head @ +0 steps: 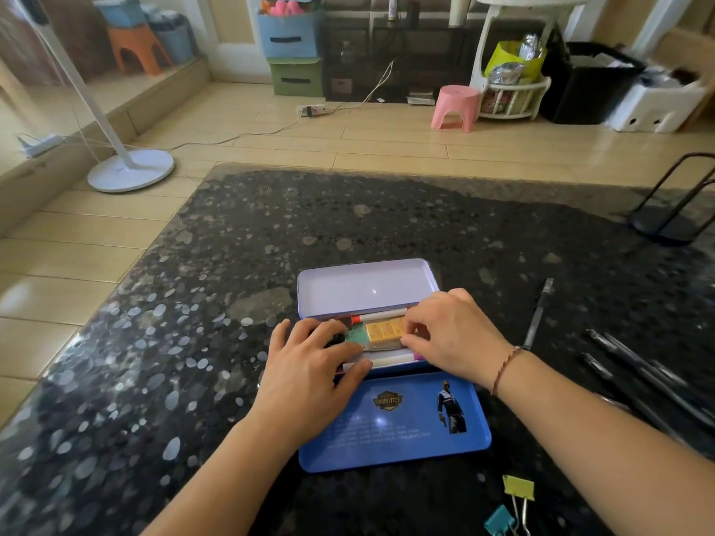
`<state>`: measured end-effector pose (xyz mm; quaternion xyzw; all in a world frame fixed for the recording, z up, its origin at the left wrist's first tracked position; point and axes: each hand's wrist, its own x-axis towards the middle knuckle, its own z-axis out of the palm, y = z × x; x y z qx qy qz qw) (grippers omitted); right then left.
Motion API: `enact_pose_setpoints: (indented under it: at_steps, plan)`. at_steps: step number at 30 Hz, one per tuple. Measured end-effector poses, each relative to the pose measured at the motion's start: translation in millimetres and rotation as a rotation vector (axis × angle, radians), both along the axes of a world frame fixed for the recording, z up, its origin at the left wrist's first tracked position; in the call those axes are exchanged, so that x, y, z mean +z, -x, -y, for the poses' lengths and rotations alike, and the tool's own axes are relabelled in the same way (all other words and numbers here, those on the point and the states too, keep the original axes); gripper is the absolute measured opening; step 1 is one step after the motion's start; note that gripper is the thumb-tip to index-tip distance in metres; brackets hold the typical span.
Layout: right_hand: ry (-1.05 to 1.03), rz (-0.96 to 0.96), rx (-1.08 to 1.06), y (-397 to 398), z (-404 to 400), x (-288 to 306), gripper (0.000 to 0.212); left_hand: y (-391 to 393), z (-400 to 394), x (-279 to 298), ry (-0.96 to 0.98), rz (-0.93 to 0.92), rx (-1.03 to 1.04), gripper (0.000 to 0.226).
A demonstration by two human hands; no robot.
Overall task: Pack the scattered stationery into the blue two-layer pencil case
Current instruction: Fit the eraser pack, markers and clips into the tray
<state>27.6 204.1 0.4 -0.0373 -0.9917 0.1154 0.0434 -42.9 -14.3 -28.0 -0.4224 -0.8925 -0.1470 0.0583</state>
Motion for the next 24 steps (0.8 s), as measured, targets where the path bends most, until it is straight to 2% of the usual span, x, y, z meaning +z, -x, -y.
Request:
enact_pose_setpoints:
  at_steps: [4, 8, 15, 18, 21, 24]
  plan:
    - [0.001, -0.014, 0.055, -5.1, -2.7, 0.0, 0.017, -1.7, -1.5, -0.8, 0.006, 0.002, -0.027, 0.042]
    - [0.053, -0.084, -0.007, -6.4, -7.1, -2.3, 0.02, -2.9, -4.1, -1.6, 0.048, 0.026, -0.029, 0.05]
    - [0.083, -0.095, 0.037, 2.7, 7.8, -8.2, 0.019, -0.4, -1.6, -0.6, -0.017, 0.062, -0.041, 0.048]
    - [0.106, -0.251, -0.018, -6.7, -5.7, 1.6, 0.013, -1.6, -2.4, 2.2, 0.002, 0.036, -0.066, 0.047]
    - [0.176, -0.483, -0.196, -30.3, -35.5, 20.1, 0.005, -3.0, -4.2, 2.1, 0.019, 0.001, -0.069, 0.045]
    - [0.144, -0.508, -0.298, -69.3, -57.5, 35.3, 0.011, -7.9, -7.1, 3.1, -0.039, -0.024, -0.121, 0.043]
